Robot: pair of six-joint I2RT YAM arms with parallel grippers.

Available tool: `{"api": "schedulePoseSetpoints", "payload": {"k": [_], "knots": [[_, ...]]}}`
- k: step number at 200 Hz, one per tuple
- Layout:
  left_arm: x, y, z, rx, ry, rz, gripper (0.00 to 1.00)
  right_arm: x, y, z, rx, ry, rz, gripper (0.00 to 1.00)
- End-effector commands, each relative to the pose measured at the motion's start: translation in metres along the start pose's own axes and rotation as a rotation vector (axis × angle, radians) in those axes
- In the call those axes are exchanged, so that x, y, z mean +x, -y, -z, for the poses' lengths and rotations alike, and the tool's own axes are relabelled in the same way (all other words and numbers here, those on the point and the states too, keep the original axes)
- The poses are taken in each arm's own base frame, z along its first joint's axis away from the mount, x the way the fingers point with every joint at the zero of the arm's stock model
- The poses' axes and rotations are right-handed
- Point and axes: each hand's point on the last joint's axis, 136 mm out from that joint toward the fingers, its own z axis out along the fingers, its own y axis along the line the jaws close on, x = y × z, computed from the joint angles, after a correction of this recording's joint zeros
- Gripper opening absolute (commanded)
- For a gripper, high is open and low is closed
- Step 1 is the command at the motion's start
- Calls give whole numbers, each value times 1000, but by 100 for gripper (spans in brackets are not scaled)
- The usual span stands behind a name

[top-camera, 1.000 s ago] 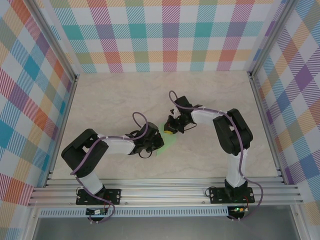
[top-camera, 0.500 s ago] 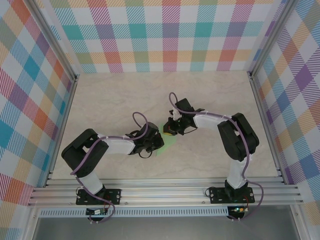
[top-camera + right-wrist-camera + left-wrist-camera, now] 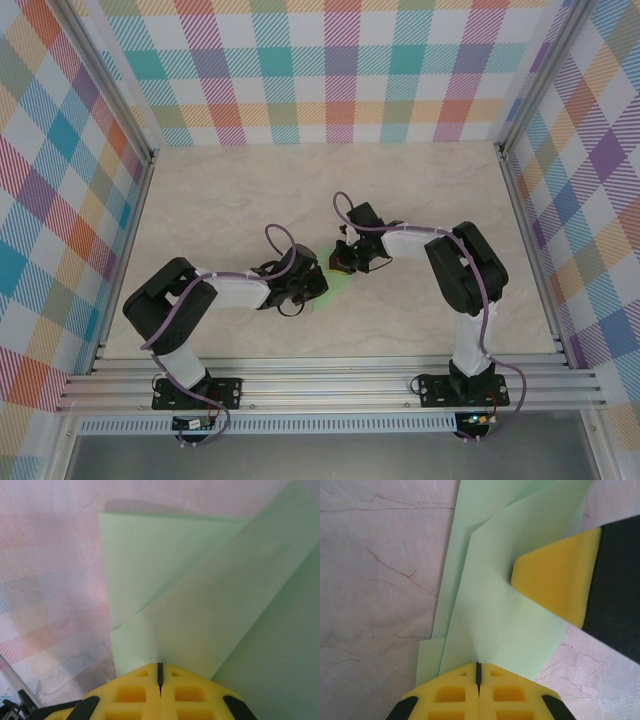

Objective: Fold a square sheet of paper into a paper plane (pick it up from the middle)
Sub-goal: Fourth fold the wing at the center of the table.

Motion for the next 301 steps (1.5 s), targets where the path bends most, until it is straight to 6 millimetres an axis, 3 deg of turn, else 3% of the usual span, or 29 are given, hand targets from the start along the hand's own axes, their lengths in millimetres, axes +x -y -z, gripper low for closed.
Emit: {"api": "schedulePoseSetpoints", "payload": {"k": [1, 81, 158, 182, 210, 230, 250, 278, 301], "knots": [[32, -62, -2, -205, -94, 0, 3, -20, 21, -1, 36, 61, -27, 0], [39, -73, 2, -230, -103, -8, 2, -70, 51, 11, 46, 136, -89, 1], [43, -80, 3, -240, -113, -10, 3, -95, 62, 15, 105, 178, -100, 2], [43, -80, 2, -239, -113, -11, 3, -100, 51, 22, 76, 187, -78, 2], [42, -79, 2, -239, -113, -12, 3, -107, 24, 52, 42, 232, -16, 5], [42, -79, 1, -240, -110, -13, 2, -100, 3, 68, -23, 223, 19, 5], [42, -78, 1, -237, -112, -13, 3, -81, -11, 70, -99, 192, 29, 5], [42, -79, 0, -242, -115, -18, 3, -51, -21, 57, -138, 166, 53, 2], [44, -79, -2, -235, -120, -13, 2, -30, -23, 35, -128, 114, 69, 0]]}}
